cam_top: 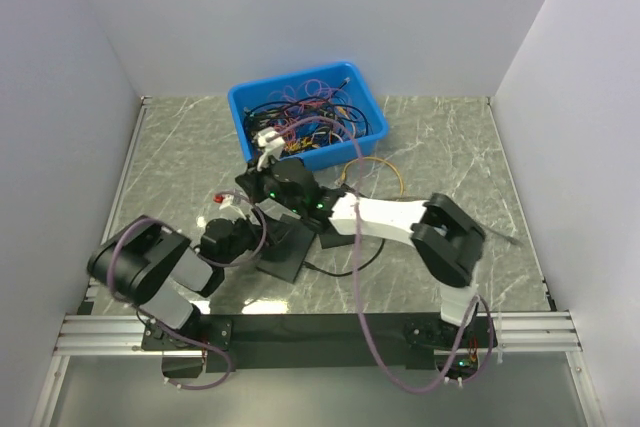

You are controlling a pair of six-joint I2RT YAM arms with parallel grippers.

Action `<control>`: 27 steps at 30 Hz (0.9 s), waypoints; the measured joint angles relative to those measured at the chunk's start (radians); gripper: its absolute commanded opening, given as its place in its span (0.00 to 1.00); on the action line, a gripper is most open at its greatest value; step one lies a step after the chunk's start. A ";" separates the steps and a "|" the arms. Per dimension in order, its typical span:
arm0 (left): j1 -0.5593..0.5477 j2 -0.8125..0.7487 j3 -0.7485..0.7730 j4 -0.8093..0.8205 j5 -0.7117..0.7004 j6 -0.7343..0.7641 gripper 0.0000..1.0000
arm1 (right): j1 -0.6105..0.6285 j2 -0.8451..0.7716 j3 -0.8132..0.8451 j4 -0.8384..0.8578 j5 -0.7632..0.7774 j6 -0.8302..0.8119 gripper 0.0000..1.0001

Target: Insert the plug into the switch port

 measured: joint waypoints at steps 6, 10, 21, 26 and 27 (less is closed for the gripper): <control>-0.005 -0.217 0.027 -0.322 -0.027 0.003 0.88 | 0.001 -0.240 -0.232 0.048 0.082 -0.024 0.42; -0.006 -0.362 0.081 -0.582 -0.089 0.029 0.88 | -0.007 -0.398 -0.360 0.014 0.152 -0.023 0.60; -0.007 -0.988 0.219 -1.065 -0.378 0.115 0.94 | 0.000 -0.976 -0.670 -0.179 0.270 -0.021 0.94; -0.007 -1.142 0.244 -1.145 -0.508 0.190 0.92 | 0.005 -1.173 -0.759 -0.279 0.308 0.016 0.97; -0.007 -1.166 0.244 -1.152 -0.531 0.214 0.92 | 0.006 -1.211 -0.779 -0.297 0.315 0.026 0.98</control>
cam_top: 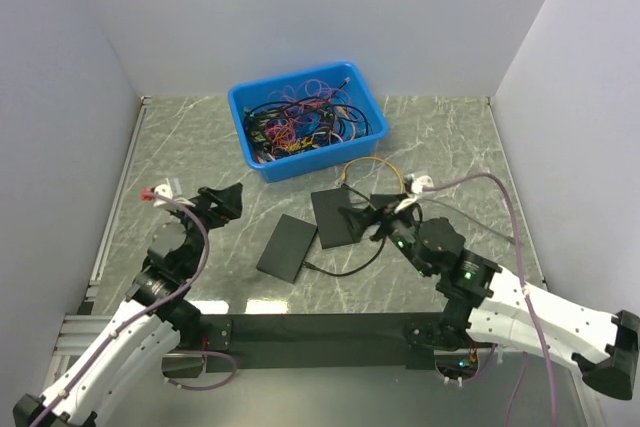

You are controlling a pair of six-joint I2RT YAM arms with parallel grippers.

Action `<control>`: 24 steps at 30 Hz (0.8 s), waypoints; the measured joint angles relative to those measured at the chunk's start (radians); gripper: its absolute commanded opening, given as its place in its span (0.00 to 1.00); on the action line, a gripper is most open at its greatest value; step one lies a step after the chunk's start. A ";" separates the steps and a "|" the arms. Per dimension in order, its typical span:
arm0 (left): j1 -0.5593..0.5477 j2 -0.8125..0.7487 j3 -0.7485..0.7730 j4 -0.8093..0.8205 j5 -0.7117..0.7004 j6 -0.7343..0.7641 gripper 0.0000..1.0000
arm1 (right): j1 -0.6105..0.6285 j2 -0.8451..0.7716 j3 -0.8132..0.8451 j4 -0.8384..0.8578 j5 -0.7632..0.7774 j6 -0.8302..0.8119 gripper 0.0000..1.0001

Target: Insert the plug into the switch port

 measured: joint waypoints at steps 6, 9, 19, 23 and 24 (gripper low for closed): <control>0.000 -0.133 -0.056 0.075 -0.086 0.095 0.90 | 0.001 -0.140 -0.097 -0.068 0.054 0.050 0.98; 0.000 -0.191 -0.127 0.129 -0.132 0.141 0.91 | 0.001 -0.158 -0.105 -0.097 0.072 0.070 0.98; 0.000 -0.110 -0.188 0.249 -0.474 0.282 0.93 | 0.001 -0.146 -0.105 -0.114 0.056 0.084 0.98; 0.000 0.011 -0.195 0.334 -0.595 0.328 0.93 | 0.001 -0.130 -0.105 -0.114 0.007 0.068 0.98; 0.001 0.040 -0.201 0.364 -0.621 0.340 0.93 | 0.001 -0.129 -0.105 -0.114 -0.005 0.064 0.98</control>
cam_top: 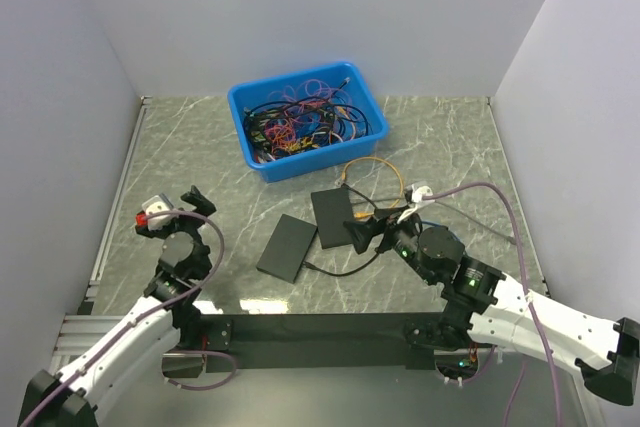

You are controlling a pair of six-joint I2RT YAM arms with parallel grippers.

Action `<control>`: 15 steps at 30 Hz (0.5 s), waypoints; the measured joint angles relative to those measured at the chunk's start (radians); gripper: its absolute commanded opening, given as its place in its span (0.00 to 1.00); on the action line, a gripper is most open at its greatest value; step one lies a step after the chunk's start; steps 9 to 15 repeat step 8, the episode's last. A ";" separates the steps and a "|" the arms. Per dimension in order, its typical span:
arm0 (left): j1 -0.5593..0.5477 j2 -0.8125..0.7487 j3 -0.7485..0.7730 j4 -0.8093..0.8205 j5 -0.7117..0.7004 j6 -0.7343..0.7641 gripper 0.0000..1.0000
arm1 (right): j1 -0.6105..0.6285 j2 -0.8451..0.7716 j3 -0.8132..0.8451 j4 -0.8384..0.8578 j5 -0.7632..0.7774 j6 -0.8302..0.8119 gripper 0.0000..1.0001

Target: Insert the plug into the switch port

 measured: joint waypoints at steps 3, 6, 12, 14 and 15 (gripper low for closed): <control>0.018 0.072 -0.018 0.076 -0.039 0.027 0.97 | 0.000 0.002 0.000 -0.001 -0.030 -0.009 0.97; 0.081 0.132 -0.035 0.131 -0.035 0.027 0.98 | 0.000 -0.010 0.000 0.000 -0.055 -0.019 0.97; 0.142 0.163 -0.040 0.150 -0.012 0.018 0.99 | 0.000 -0.024 0.000 0.000 -0.060 -0.023 0.97; 0.142 0.163 -0.040 0.150 -0.012 0.018 0.99 | 0.000 -0.024 0.000 0.000 -0.060 -0.023 0.97; 0.142 0.163 -0.040 0.150 -0.012 0.018 0.99 | 0.000 -0.024 0.000 0.000 -0.060 -0.023 0.97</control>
